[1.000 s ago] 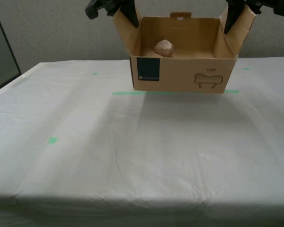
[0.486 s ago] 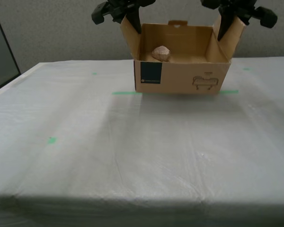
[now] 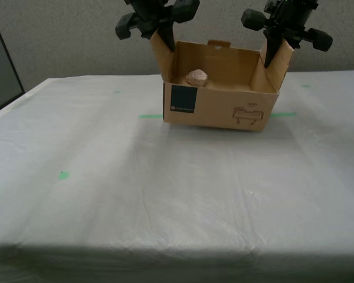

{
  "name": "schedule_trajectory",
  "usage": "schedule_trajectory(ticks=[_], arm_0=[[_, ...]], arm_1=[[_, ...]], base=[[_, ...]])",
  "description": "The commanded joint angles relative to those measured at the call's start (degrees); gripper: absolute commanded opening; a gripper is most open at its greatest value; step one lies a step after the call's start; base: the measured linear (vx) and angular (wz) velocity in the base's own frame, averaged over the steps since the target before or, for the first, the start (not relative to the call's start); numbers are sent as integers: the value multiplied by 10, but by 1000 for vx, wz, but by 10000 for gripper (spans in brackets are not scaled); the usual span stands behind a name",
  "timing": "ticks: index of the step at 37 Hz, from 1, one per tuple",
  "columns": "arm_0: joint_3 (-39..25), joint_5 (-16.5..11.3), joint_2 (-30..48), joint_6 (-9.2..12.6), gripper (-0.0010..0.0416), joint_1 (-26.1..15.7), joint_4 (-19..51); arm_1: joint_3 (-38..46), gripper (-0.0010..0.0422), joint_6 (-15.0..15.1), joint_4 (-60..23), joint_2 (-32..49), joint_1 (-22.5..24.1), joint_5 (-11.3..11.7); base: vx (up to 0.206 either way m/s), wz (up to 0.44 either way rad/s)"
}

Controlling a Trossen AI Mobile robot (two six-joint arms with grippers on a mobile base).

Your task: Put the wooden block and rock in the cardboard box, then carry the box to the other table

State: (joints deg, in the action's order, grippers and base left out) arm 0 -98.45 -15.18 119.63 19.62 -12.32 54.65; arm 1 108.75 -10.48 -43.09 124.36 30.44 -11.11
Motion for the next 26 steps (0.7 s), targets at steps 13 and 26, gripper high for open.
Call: schedule_trajectory(ticks=[13,26], arm_0=[[3,-11,6,-5,-1,-1,-18],[8,-19,18,-9,0,-1,-35]], arm_1=[[4,-1,-16,19,28,-1,0],[-1,0,-16,26,29,-1,2]], base=[[-1,-18],[0,0]])
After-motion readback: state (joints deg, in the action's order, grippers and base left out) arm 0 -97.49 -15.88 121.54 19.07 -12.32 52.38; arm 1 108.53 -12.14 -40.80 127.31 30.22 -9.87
